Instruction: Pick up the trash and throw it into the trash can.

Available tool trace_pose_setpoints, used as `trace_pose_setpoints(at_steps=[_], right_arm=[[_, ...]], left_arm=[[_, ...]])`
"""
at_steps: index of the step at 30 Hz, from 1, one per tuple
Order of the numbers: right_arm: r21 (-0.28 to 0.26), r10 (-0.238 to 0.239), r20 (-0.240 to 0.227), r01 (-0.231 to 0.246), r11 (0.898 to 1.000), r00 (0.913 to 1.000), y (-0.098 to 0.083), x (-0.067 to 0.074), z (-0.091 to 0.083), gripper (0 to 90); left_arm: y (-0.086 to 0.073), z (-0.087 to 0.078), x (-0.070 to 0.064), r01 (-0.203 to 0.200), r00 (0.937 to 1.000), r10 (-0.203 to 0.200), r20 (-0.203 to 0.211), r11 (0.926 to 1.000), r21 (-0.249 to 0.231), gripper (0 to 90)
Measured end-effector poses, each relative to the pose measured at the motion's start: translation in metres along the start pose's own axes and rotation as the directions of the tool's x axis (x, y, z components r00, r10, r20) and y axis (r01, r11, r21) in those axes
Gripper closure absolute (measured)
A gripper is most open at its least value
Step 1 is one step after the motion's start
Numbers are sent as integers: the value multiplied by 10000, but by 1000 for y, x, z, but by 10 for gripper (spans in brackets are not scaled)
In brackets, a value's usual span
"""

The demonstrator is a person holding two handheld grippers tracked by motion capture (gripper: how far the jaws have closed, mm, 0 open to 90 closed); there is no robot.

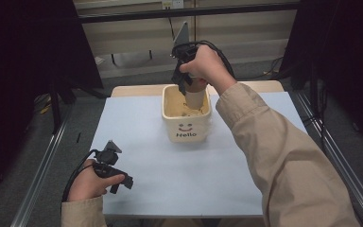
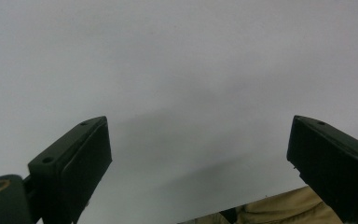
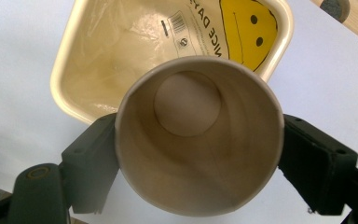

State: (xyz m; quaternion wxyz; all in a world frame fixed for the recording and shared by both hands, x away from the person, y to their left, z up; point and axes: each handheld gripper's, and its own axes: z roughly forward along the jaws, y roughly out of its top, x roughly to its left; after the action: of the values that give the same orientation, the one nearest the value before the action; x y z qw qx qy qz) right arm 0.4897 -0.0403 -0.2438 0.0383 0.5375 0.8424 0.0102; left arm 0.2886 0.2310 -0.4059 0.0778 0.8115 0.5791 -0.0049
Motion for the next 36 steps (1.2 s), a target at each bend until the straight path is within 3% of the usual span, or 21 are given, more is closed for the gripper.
trace_pose_setpoints(at_steps=[6, 8, 15, 18, 19, 24, 26, 29, 36], right_arm=[[-274, 23, -133, -26, 9996, 9999, 0, -1, -2, 132], [-102, 201, -193, -203, 9997, 9996, 0, 0, -2, 116], [-163, 23, -193, -26, 9999, 9998, -3, -2, -10, 116], [-214, 177, -203, -181, 9996, 9996, -6, -6, -22, 107], [-271, 90, -103, -92, 9996, 9999, -6, -8, -25, 107], [-486, 210, 80, -206, 9986, 9997, -11, -15, -48, 93], [-491, 483, 55, -479, 9976, 9988, -12, -17, -58, 88], [-578, 496, 132, -488, 9971, 9987, -14, -21, -68, 85], [-819, 618, 187, -601, 9948, 9979, -19, -26, -89, 85]], left_arm=[[0, 0, -1, 104, 9999, -103, 58, 9999, -27, 62], [0, 0, -2, 105, 9999, -106, 108, 9999, 41, 62], [0, -1, -2, 16, 9999, -17, 121, 10000, 51, 62], [0, -1, -2, 7, 10000, -8, 65, 10000, 79, 62], [1, -1, -1, -163, 9999, 163, -6, 9998, 136, 62], [0, 0, -2, -13, 10000, 12, 66, 10000, 88, 63], [0, -1, -2, 57, 9999, -58, 130, 10000, 47, 63], [0, -1, -1, -73, 10000, 73, -49, 9999, -72, 63], [0, -2, -1, -121, 9999, 121, 7, 9999, 13, 63]])
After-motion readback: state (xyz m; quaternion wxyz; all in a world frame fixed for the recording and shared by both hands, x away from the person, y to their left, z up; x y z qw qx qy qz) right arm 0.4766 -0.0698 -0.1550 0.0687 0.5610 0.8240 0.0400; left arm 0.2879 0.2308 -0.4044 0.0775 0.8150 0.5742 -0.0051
